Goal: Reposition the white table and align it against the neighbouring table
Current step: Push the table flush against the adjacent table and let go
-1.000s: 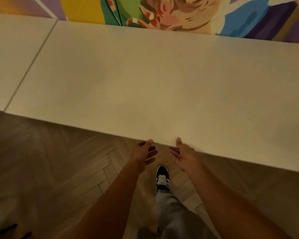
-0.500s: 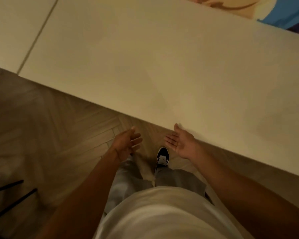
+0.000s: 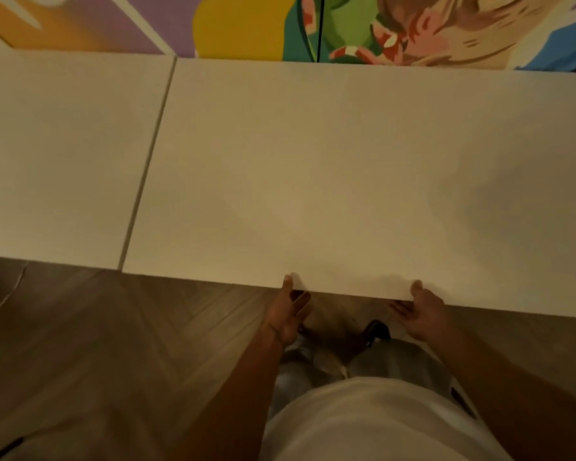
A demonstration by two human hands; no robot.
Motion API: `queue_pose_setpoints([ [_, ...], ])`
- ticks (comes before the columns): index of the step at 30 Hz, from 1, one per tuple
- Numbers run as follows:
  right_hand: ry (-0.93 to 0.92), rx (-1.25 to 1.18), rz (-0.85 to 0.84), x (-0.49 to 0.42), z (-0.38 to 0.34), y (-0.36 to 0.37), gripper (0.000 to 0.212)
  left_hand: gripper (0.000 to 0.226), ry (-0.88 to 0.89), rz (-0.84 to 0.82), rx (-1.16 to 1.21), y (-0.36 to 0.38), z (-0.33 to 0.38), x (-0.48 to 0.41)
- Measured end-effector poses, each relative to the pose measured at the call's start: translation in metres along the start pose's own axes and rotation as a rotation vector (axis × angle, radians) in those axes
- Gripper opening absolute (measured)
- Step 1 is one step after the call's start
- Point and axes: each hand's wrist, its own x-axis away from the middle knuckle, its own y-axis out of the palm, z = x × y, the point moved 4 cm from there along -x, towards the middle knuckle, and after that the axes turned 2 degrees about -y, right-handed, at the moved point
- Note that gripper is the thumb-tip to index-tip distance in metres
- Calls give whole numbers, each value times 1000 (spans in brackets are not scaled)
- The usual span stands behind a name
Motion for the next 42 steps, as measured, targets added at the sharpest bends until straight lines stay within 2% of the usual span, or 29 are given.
queue_pose_setpoints([
  [7, 42, -54, -53, 23, 32, 49, 52, 64, -109, -46, 27, -12, 17, -10],
  [16, 30, 0, 67, 33, 34, 69, 51, 64, -131, 14, 144, -22, 41, -22],
  [18, 14, -110, 99, 31, 33, 69, 58, 63, -118, 21, 164, -27, 45, -21],
  [20, 52, -156, 61, 26, 34, 72, 64, 64, -106, 14, 188, -32, 50, -22],
  [22, 61, -15, 40, 23, 41, 74, 62, 59, -89, 19, 189, -40, 54, -23],
  [24, 118, -32, -3, 22, 51, 82, 65, 56, -87, 29, 195, -50, 60, -25],
  [26, 95, -61, -39, 25, 56, 88, 64, 63, -89, 48, 198, -60, 66, -27],
  [30, 90, -93, -8, 34, 67, 109, 59, 63, -104, 70, 238, -75, 80, -36],
  [36, 62, -177, -11, 48, 101, 147, 53, 44, -139, 28, 117, -103, 104, -39],
  [40, 0, -266, 17, 53, 107, 157, 46, 44, -124, -28, 35, -111, 110, -40],
  [42, -34, -267, 52, 53, 106, 156, 49, 42, -122, -42, 24, -113, 113, -39],
])
